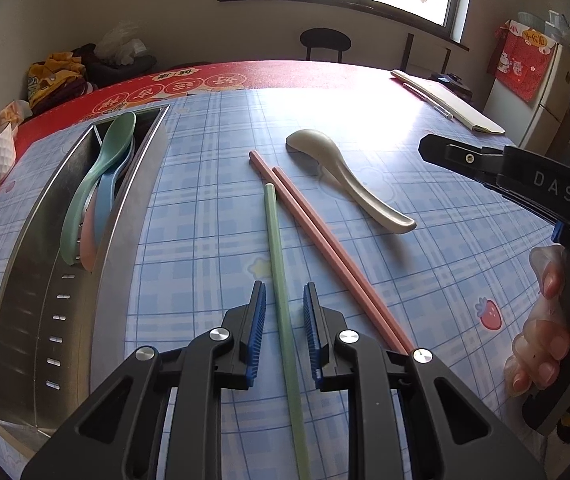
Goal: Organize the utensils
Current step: 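Close the left tool on the green chopstick and lift it, then lift the white spoon off the table with the right tool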
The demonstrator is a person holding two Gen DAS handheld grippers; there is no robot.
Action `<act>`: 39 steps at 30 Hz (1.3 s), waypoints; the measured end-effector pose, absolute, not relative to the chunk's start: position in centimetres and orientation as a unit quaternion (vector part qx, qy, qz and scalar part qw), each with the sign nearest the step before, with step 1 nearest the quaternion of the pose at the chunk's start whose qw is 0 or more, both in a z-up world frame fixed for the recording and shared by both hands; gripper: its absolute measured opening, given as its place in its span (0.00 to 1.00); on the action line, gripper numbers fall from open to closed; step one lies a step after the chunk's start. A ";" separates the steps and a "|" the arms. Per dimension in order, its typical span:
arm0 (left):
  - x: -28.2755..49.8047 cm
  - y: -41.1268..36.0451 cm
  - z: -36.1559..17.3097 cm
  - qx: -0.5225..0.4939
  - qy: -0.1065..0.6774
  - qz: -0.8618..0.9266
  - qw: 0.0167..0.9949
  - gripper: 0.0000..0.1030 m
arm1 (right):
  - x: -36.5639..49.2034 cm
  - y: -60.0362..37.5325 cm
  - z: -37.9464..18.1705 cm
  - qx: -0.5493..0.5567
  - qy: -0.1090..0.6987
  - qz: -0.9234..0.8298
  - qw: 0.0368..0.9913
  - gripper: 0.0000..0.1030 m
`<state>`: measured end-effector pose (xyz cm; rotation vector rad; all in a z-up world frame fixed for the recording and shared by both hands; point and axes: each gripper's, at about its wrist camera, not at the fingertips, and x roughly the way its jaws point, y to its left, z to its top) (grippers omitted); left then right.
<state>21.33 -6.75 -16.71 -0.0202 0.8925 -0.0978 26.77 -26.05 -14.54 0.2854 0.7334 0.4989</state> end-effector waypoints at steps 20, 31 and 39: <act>19.0 -3.8 -15.1 -0.118 0.363 -0.085 0.921 0.06 | 26.8 -24.8 -14.4 0.102 0.356 0.262 0.891 0.14; 17.1 -0.7 -10.8 -0.145 0.322 -0.122 0.928 0.06 | 27.8 -21.6 -15.0 0.026 0.401 0.262 0.877 0.14; 15.9 2.1 -10.0 -0.169 0.311 -0.129 0.926 0.06 | 30.6 -19.3 -15.9 -0.015 0.439 0.236 0.867 0.25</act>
